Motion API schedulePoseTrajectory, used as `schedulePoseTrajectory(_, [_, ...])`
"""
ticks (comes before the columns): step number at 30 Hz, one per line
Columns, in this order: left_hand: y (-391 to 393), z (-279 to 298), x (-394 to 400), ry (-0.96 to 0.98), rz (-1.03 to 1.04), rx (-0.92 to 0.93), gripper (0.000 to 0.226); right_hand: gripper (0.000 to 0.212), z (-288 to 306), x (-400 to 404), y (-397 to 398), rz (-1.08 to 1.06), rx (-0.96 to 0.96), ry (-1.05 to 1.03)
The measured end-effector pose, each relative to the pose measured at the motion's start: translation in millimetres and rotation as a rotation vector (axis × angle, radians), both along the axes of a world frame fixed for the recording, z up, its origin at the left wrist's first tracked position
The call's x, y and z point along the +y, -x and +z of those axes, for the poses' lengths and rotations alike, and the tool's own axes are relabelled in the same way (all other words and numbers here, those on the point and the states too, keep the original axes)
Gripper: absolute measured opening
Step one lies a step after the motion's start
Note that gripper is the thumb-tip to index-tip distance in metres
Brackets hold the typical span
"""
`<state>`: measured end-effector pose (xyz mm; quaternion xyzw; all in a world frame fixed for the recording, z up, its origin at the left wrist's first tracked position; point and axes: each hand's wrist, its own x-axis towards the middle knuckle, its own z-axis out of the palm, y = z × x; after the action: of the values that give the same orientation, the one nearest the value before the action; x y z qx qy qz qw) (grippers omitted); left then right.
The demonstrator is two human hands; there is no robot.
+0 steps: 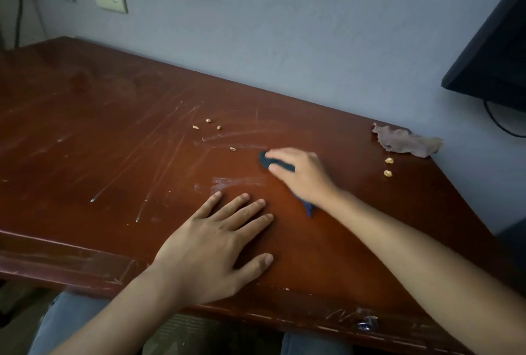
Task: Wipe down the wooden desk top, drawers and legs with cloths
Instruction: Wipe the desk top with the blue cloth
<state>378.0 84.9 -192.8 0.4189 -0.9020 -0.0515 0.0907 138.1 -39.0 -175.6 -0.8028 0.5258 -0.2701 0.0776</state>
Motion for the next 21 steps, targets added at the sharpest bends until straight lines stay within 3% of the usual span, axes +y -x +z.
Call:
schedulePoseTrajectory(4, [0,-7,0,0.099,0.005,0.050,0.069,0.035,-8,66,1,0.189,0.002,-0.015])
schedulePoseTrajectory(7, [0,-10,0,0.115,0.003,0.066,0.067,0.034,-5,54,11,0.226,0.046,-0.017])
schedulePoseTrajectory(12, [-1,-11,3,0.154,0.026,0.098,0.061,0.031,4,-22,22,-0.166,0.002,-0.013])
schedulePoseTrajectory(15, [-2,-13,7,0.215,0.047,0.150,0.049,0.033,1,-28,8,-0.226,0.012,-0.006])
schedulePoseTrajectory(21, [-4,-11,9,0.304,0.041,0.200,0.038,0.034,-10,59,-30,0.262,0.018,0.015])
